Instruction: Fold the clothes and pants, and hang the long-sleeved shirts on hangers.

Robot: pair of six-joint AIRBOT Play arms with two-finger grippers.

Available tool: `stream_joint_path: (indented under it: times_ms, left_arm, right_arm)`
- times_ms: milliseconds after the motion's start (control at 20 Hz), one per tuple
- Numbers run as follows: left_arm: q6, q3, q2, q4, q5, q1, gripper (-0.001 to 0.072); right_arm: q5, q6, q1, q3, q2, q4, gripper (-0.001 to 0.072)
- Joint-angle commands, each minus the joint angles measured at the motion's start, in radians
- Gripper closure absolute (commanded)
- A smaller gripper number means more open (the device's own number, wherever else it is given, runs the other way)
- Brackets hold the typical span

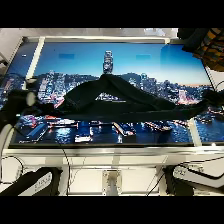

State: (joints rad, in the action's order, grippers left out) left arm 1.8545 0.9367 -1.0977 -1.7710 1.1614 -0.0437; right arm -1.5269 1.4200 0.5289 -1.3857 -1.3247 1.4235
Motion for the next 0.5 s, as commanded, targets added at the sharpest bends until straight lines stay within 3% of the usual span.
stream_joint_path:
  times_ms: [0, 150, 250, 350, 450]
  left_arm:
    - [-0.131, 0.003, -0.010, 0.502, -0.058, -0.279, 0.0690]
    - [-0.374, 0.063, -0.125, 1.143, -0.088, -0.446, 0.0691]
    - [-0.478, 0.182, -0.171, 1.383, -0.100, -0.469, 0.0692]
    - [-0.470, 0.344, -0.186, 1.359, -0.135, -0.468, 0.0692]
    - [-0.470, 0.493, -0.184, 1.235, -0.119, -0.468, 0.0692]
  right_arm:
    - [-0.101, -0.029, -0.015, -0.003, -0.146, -0.156, 0.0693]
    - [0.111, -0.018, -0.051, -0.079, -0.278, -0.304, 0.0695]
    - [0.184, 0.020, -0.083, -0.246, -0.357, -0.327, 0.0695]
    - [0.186, 0.030, -0.120, -0.484, -0.414, -0.251, 0.0695]
    - [0.201, 0.042, -0.145, -0.683, -0.422, -0.111, 0.0695]
